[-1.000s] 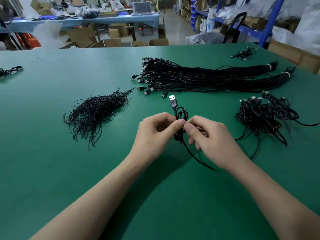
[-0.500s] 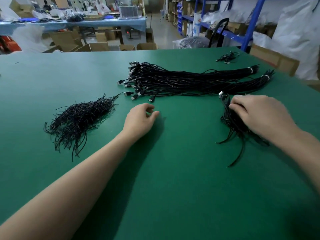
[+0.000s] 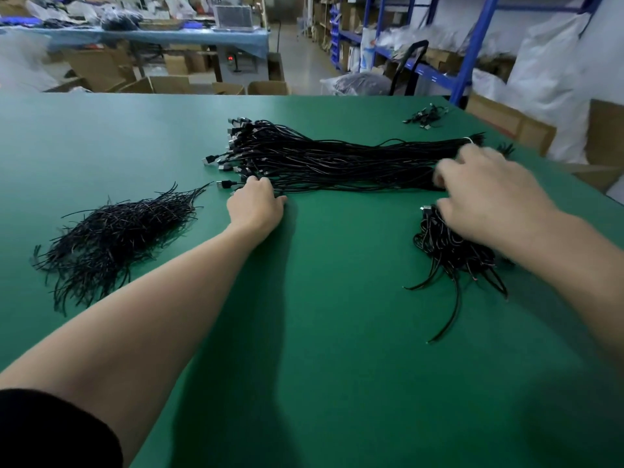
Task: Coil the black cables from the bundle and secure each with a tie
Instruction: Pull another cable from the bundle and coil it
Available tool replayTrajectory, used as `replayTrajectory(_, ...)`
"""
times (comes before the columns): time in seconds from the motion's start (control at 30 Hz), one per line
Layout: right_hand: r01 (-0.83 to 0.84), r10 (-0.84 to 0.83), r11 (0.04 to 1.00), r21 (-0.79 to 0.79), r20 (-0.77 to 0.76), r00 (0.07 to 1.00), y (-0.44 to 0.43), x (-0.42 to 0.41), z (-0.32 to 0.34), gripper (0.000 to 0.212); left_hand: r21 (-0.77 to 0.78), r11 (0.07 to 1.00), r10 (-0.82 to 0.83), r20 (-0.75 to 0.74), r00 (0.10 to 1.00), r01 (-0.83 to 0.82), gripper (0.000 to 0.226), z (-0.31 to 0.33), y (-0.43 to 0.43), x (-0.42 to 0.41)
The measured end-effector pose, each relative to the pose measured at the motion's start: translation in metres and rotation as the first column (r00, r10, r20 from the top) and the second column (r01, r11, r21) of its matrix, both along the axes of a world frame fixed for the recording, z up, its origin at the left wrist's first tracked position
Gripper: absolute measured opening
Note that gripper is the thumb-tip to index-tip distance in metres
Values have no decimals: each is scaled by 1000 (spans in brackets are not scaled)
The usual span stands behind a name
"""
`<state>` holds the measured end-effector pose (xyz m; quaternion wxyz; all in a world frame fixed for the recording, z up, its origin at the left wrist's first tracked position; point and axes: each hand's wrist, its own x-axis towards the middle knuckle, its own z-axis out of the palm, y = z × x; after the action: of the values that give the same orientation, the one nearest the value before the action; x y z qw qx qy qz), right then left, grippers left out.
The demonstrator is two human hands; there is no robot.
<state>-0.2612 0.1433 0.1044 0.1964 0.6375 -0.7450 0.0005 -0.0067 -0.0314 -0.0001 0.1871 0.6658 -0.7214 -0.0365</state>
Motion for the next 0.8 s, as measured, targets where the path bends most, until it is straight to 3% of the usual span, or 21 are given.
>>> replayTrajectory(0.1,-155,146,986,60,124,981,-28,49,-12,54,-32,999,-24,-4,1000,24,32,0,2,3)
replayTrajectory(0.23,-218,171,955,203,223,960,-90,93,-54,85,-54,998,-39,-103,994,33,26,2,10,17)
replayTrajectory(0.47,-172,63,956,237,405,912,-175,111,-111,74,-19,993,-117,-295,948,117,19,8,38,44)
replayTrajectory(0.8,-226,124,962,155,489,863,-207,89,-121,62,-19,986,-162,-285,945,163,18,35,76,68)
